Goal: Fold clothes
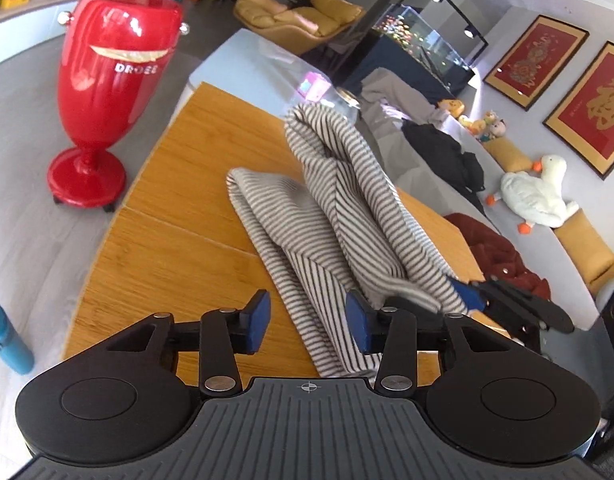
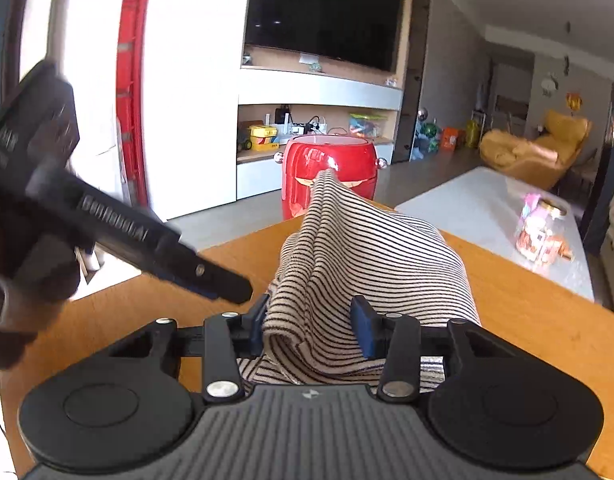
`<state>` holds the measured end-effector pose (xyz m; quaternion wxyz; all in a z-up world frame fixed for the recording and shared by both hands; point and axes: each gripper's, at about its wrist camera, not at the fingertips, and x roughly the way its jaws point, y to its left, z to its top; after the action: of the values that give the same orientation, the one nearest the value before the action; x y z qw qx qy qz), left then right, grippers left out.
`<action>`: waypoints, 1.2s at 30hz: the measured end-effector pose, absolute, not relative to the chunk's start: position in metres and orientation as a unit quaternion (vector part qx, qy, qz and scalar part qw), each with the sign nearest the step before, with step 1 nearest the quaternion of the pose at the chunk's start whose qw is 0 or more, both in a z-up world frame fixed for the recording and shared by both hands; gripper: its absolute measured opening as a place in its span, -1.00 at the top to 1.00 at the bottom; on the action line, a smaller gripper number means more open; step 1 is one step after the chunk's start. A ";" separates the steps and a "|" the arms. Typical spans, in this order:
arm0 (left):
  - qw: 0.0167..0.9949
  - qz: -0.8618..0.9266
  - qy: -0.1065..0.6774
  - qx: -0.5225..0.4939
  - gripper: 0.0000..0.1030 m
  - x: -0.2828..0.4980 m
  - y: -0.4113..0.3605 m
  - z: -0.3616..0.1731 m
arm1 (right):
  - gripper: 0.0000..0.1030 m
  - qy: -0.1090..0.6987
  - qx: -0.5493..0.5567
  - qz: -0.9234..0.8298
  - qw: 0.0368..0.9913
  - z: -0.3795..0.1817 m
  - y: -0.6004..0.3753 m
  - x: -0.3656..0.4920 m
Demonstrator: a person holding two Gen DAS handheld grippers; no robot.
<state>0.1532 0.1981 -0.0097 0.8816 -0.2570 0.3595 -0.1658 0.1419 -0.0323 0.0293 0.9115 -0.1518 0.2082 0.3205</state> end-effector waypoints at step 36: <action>0.949 -0.133 0.261 -0.115 -0.07 0.164 0.145 0.073 | 0.68 0.272 -0.074 0.396 0.874 0.013 -0.042 0.160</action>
<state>0.1641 0.1453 0.0732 0.9491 -0.1146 0.2615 -0.1330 0.1596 -0.0424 0.0135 0.8737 -0.0743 0.2724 0.3961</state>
